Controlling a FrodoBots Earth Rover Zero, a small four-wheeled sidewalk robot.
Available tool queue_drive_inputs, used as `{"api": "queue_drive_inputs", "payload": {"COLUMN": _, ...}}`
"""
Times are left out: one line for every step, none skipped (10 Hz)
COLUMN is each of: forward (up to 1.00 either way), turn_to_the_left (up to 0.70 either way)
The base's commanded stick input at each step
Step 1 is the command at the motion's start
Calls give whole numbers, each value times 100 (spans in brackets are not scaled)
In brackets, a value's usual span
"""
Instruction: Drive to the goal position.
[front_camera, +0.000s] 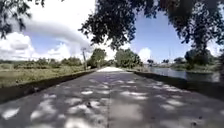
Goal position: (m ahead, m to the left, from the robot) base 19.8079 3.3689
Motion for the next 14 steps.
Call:
{"api": "queue_drive_inputs", "payload": {"forward": 70, "turn_to_the_left": 0}}
{"api": "queue_drive_inputs", "payload": {"forward": 70, "turn_to_the_left": 0}}
{"api": "queue_drive_inputs", "payload": {"forward": 70, "turn_to_the_left": 0}}
{"api": "queue_drive_inputs", "payload": {"forward": 70, "turn_to_the_left": 0}}
{"api": "queue_drive_inputs", "payload": {"forward": 70, "turn_to_the_left": 0}}
{"api": "queue_drive_inputs", "payload": {"forward": 70, "turn_to_the_left": 0}}
{"api": "queue_drive_inputs", "payload": {"forward": 70, "turn_to_the_left": 0}}
{"api": "queue_drive_inputs", "payload": {"forward": 70, "turn_to_the_left": 0}}
{"api": "queue_drive_inputs", "payload": {"forward": 70, "turn_to_the_left": 0}}
{"api": "queue_drive_inputs", "payload": {"forward": 70, "turn_to_the_left": 0}}
{"api": "queue_drive_inputs", "payload": {"forward": 70, "turn_to_the_left": 0}}
{"api": "queue_drive_inputs", "payload": {"forward": 70, "turn_to_the_left": 0}}
{"api": "queue_drive_inputs", "payload": {"forward": 70, "turn_to_the_left": 0}}
{"api": "queue_drive_inputs", "payload": {"forward": 70, "turn_to_the_left": 0}}
